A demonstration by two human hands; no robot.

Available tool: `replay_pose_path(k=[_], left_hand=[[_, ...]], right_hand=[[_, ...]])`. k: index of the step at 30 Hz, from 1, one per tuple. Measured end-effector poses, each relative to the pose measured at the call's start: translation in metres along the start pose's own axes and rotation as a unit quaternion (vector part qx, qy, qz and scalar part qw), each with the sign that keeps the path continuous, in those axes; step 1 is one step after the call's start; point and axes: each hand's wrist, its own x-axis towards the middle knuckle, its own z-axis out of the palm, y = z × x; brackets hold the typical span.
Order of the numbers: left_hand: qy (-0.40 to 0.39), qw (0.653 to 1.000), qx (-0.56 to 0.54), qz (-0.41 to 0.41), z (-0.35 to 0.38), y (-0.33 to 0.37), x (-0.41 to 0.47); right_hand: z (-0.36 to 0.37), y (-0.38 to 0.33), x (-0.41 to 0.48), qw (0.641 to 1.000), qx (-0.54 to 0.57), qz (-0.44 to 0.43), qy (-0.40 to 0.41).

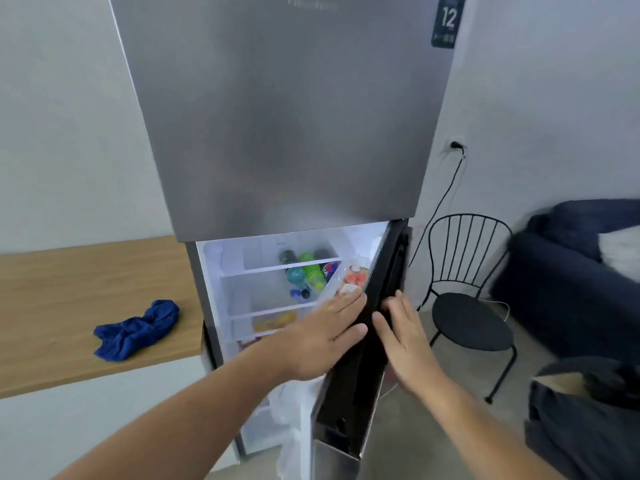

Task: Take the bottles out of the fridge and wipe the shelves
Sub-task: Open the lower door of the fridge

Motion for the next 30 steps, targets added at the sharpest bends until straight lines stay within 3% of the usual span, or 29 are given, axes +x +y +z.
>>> replay_pose_path(k=[4, 7, 11, 15, 17, 19, 22, 30], left_hand=[[-0.022, 0.997, -0.057, 0.040, 0.048, 0.026, 0.034], [-0.015, 0.994, 0.002, 0.105, 0.075, 0.041, 0.073], [0.005, 0.982, 0.073, 0.174, 0.096, 0.060, 0.125], [0.019, 0.973, 0.119, 0.197, 0.117, 0.080, 0.162], [0.031, 0.972, 0.123, 0.200, 0.130, 0.089, 0.180], [0.050, 0.971, 0.124, 0.199, 0.144, 0.099, 0.199], [0.088, 0.972, 0.118, 0.181, 0.167, 0.117, 0.223], [0.145, 0.971, 0.102, 0.162, 0.189, 0.143, 0.254]], right_hand=[[-0.057, 0.015, -0.035, 0.989, 0.109, 0.084, -0.055], [-0.101, 0.019, -0.061, 0.978, 0.115, 0.141, -0.098], [-0.172, 0.037, -0.084, 0.964, 0.096, 0.228, -0.097], [-0.222, 0.047, -0.099, 0.950, -0.117, 0.262, -0.123], [-0.229, 0.051, -0.101, 0.923, -0.275, 0.262, -0.066], [-0.237, 0.062, -0.099, 0.895, -0.363, 0.258, 0.001], [-0.254, 0.094, -0.090, 0.870, -0.428, 0.243, 0.046], [-0.282, 0.140, -0.073, 0.852, -0.461, 0.245, 0.047]])
